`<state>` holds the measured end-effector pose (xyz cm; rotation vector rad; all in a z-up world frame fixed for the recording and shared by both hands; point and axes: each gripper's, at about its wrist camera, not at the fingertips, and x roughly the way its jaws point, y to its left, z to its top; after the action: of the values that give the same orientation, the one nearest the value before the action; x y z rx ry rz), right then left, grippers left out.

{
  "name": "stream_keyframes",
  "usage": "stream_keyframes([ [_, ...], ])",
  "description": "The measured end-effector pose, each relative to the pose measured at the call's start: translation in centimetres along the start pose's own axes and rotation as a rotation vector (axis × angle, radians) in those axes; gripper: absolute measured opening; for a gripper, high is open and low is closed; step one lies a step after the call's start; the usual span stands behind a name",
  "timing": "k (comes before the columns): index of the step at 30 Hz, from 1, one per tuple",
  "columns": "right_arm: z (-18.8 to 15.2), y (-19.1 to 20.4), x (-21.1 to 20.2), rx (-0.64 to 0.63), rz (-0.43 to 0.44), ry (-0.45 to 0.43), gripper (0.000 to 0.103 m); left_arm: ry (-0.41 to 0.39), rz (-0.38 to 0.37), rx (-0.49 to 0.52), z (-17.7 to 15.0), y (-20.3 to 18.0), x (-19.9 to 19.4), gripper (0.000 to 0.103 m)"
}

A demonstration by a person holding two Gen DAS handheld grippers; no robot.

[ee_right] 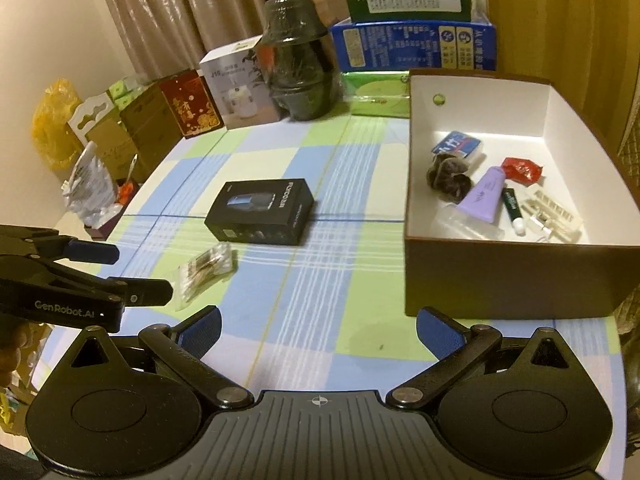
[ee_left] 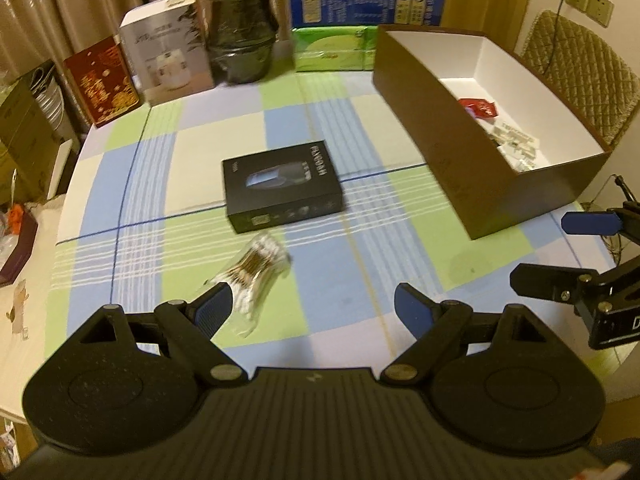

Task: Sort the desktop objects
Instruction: 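Withdraw both grippers from the box back toward the table, then grasp the cotton swab bag with the left gripper while the right gripper grasps the black shaver box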

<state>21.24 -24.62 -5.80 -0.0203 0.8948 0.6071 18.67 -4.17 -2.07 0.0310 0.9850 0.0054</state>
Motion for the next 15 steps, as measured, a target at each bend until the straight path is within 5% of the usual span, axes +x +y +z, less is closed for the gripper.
stream_keyframes([
  [15,0.2,2.6,3.8,0.001,0.014,0.034,0.101,0.030,0.042,-0.014,-0.6,4.1,1.8,0.085],
])
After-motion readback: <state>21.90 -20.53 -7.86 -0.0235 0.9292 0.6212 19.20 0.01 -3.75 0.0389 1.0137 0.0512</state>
